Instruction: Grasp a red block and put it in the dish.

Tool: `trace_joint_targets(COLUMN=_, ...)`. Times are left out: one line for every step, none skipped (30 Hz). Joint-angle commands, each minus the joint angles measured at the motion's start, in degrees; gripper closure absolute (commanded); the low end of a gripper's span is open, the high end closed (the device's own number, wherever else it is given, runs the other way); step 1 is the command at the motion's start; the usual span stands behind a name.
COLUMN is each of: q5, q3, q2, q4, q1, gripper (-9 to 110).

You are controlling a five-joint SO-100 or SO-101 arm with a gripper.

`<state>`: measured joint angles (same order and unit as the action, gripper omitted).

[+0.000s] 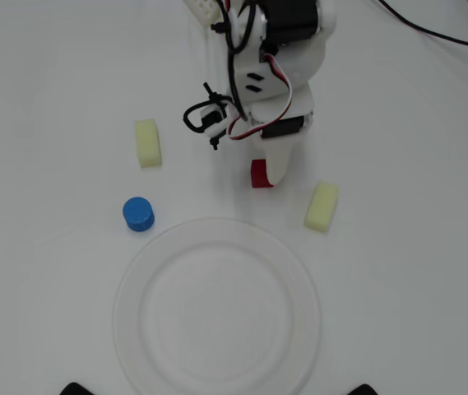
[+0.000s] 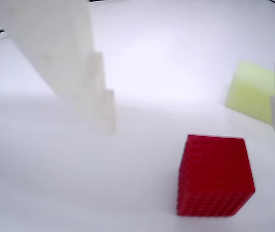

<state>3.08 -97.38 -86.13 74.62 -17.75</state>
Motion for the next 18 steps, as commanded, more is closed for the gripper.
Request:
trace_joint_targets(q5=0.8, q3=3.3, q2=0.9, q4=-1.7, q1=-0.8, gripper=75)
trace_joint_targets(q5=0.8, q3=3.2, q2=1.3, q4=-2.4, q1=-0.8, gripper=75)
trace_joint_targets(q5=0.8, q3=3.0, q2=1.8, q4=-3.1, q1=-0.9, gripper=75)
trace_joint_targets(q5=0.8, q3=3.0, q2=2.5, q4=-3.7, q1=-0.9, gripper=75)
trace_joint_targets(q5=0.8, q3=3.0, q2=3.3, q4=-4.4, q1=-1.0, gripper=75)
trace_joint_targets(q5=0.8, q3=3.0, q2=3.9, q4=-5.1, q1=-1.0, gripper=75)
trace_joint_targets(q5=0.7, q3=3.0, q2=4.3, q4=-5.7, q1=-1.1, gripper=76)
trace_joint_targets(q5=0.7, q3=3.0, q2=4.7, q4=-6.3, q1=-1.1, gripper=76)
trace_joint_targets(q5=0.6, q3=3.0, q2=5.0, q4=-6.9, q1=-1.1, gripper=76)
trace_joint_targets(q5=0.6, q3=3.0, q2=5.4, q4=-7.4, q1=-1.1, gripper=76)
trace_joint_targets(q5=0.4, q3=3.0, q2=5.8, q4=-7.7, q1=-1.1, gripper=77)
trace_joint_targets(q5=0.2, q3=3.0, q2=6.2, q4=-8.2, q1=-1.2, gripper=78)
trace_joint_targets(q5=-0.4, q3=3.0, q2=6.7, q4=-8.6, q1=-1.3, gripper=81)
trace_joint_targets(q5=-0.7, q3=3.0, q2=7.1, q4=-8.9, q1=-1.4, gripper=86)
trace_joint_targets(q5=-1.1, q3=3.0, q2=7.5, q4=-9.2, q1=-1.4, gripper=89)
trace_joint_targets(q5=-1.7, q3=3.0, q2=7.7, q4=-9.5, q1=-1.5, gripper=94)
trace_joint_targets(q5=-1.8, q3=3.0, q2=7.9, q4=-9.6, q1=-1.5, gripper=99)
trace_joint_targets(q5=-2.0, q3=3.0, q2=8.0, q4=-9.6, q1=-1.5, gripper=100)
